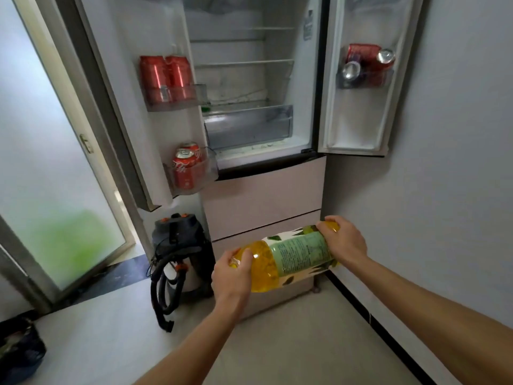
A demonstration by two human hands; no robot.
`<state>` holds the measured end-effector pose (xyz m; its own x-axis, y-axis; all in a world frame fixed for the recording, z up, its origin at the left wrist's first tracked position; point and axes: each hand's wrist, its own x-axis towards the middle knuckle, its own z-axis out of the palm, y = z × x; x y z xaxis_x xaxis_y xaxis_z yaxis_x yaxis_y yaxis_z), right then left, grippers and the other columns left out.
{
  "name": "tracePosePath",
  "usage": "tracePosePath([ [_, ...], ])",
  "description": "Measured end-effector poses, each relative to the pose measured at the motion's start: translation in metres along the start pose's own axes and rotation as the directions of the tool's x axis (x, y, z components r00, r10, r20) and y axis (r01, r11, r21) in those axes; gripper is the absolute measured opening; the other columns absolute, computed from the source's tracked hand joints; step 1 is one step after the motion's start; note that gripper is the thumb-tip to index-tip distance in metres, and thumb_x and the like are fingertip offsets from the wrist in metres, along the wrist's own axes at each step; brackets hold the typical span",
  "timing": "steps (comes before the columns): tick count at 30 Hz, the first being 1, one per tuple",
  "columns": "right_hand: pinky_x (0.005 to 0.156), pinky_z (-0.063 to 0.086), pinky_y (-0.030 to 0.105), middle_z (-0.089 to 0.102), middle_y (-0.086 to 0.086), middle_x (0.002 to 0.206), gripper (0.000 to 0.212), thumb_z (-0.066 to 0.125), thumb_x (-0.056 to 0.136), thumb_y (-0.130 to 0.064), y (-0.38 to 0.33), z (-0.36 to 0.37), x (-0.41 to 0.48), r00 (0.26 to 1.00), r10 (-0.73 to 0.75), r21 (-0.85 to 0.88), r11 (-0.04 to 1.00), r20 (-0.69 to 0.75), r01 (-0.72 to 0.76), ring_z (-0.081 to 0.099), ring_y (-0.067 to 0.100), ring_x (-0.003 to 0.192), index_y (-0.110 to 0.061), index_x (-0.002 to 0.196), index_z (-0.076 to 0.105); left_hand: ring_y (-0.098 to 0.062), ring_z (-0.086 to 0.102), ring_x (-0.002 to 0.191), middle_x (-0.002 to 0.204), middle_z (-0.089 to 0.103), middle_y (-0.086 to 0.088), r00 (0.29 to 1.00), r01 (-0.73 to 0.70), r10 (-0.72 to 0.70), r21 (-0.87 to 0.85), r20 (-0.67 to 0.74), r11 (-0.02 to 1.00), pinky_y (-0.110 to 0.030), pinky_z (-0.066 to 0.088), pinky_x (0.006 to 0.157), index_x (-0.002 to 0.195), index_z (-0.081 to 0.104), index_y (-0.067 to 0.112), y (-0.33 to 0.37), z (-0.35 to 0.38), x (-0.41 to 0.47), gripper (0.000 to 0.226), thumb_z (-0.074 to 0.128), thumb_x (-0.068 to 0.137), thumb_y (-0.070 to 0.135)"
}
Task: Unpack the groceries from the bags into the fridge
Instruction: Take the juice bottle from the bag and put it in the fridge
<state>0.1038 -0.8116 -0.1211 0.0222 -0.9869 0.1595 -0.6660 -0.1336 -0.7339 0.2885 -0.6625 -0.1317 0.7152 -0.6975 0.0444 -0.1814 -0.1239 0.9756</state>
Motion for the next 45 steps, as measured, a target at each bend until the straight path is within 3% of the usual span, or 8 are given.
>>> tracePosePath([
  [10, 0.075, 0.037, 0.030, 0.065, 0.006, 0.107, 0.038, 0.055, 0.090, -0.052, -0.084, 0.021, 0.237, 0.986, -0.164, 0.032, 0.986, -0.013, 0.164, 0.058, 0.025, 0.093, -0.029, 0.119, 0.063, -0.019, 0.058, 0.096, 0.107, 0.063, -0.004, 0.988, -0.032, 0.019, -0.082, -0.153, 0.996, -0.041, 0.051, 0.088, 0.114, 0.065, 0.018, 0.073, 0.100, 0.184, 0.027, 0.060, 0.091, 0.033],
  [15, 0.074, 0.039, 0.030, 0.066, 0.002, 0.107, 0.039, 0.054, 0.090, -0.054, -0.134, 0.062, 0.350, 0.964, -0.256, 0.092, 0.961, -0.074, 0.262, 0.057, 0.022, 0.089, -0.028, 0.118, 0.063, -0.015, 0.058, 0.093, 0.105, 0.063, -0.001, 0.977, -0.090, 0.063, -0.129, -0.204, 0.987, -0.023, 0.045, 0.068, 0.113, 0.063, 0.018, 0.102, 0.131, 0.293, 0.026, 0.060, 0.091, 0.032],
  [18, 0.074, 0.038, 0.028, 0.066, 0.002, 0.105, 0.037, 0.056, 0.090, -0.051, -0.164, 0.083, 0.412, 0.945, -0.301, 0.141, 0.938, -0.124, 0.317, 0.051, 0.017, 0.084, -0.026, 0.116, 0.064, -0.020, 0.061, 0.095, 0.104, 0.065, -0.004, 0.969, -0.124, 0.075, -0.202, -0.236, 0.971, -0.035, 0.053, 0.080, 0.113, 0.065, 0.016, 0.114, 0.147, 0.358, 0.028, 0.062, 0.090, 0.031],
  [22, 0.077, 0.040, 0.030, 0.067, 0.006, 0.111, 0.035, 0.057, 0.091, -0.049, -0.204, 0.103, 0.485, 0.936, -0.317, 0.162, 0.926, -0.151, 0.340, 0.059, 0.024, 0.095, -0.027, 0.117, 0.065, -0.015, 0.058, 0.088, 0.099, 0.062, 0.000, 0.944, -0.158, 0.072, -0.250, -0.321, 0.955, -0.027, 0.047, 0.071, 0.106, 0.062, 0.022, 0.140, 0.168, 0.432, 0.018, 0.062, 0.089, 0.029],
  [27, 0.081, 0.040, 0.031, 0.068, 0.005, 0.112, 0.033, 0.060, 0.084, -0.050, -0.247, 0.121, 0.566, 0.926, -0.311, 0.184, 0.918, -0.216, 0.351, 0.059, 0.030, 0.105, -0.032, 0.110, 0.068, -0.022, 0.062, 0.097, 0.106, 0.064, -0.002, 0.909, -0.200, 0.082, -0.256, -0.409, 0.946, -0.045, 0.052, 0.089, 0.110, 0.065, 0.021, 0.166, 0.199, 0.502, 0.053, 0.054, 0.069, 0.051],
  [31, 0.080, 0.040, 0.029, 0.069, 0.001, 0.111, 0.029, 0.061, 0.084, -0.046, -0.283, 0.142, 0.625, 0.912, -0.361, 0.247, 0.882, -0.195, 0.402, 0.060, 0.027, 0.104, -0.029, 0.107, 0.069, -0.021, 0.062, 0.096, 0.107, 0.064, -0.004, 0.873, -0.252, 0.093, -0.280, -0.478, 0.926, -0.042, 0.053, 0.088, 0.115, 0.064, 0.017, 0.181, 0.217, 0.550, 0.052, 0.056, 0.073, 0.045],
  [38, 0.084, 0.046, 0.030, 0.071, 0.003, 0.108, 0.032, 0.064, 0.081, -0.046, -0.338, 0.209, 0.713, 0.888, -0.455, 0.354, 0.820, -0.071, 0.449, 0.063, 0.028, 0.103, -0.027, 0.106, 0.072, -0.026, 0.060, 0.103, 0.112, 0.063, -0.009, 0.753, -0.268, 0.113, -0.146, -0.648, 0.952, -0.046, 0.049, 0.094, 0.121, 0.063, 0.015, 0.194, 0.229, 0.624, 0.066, 0.049, 0.068, 0.053],
  [45, 0.075, 0.045, 0.025, 0.072, 0.000, 0.101, 0.022, 0.064, 0.081, -0.042, -0.383, 0.266, 0.757, 0.844, -0.513, 0.491, 0.783, 0.160, 0.383, 0.065, 0.024, 0.093, -0.025, 0.093, 0.072, -0.029, 0.056, 0.111, 0.120, 0.059, -0.013, 0.701, -0.237, 0.339, 0.244, -0.628, 0.940, -0.045, 0.044, 0.099, 0.131, 0.056, 0.017, 0.207, 0.217, 0.663, 0.079, 0.031, 0.075, 0.067],
])
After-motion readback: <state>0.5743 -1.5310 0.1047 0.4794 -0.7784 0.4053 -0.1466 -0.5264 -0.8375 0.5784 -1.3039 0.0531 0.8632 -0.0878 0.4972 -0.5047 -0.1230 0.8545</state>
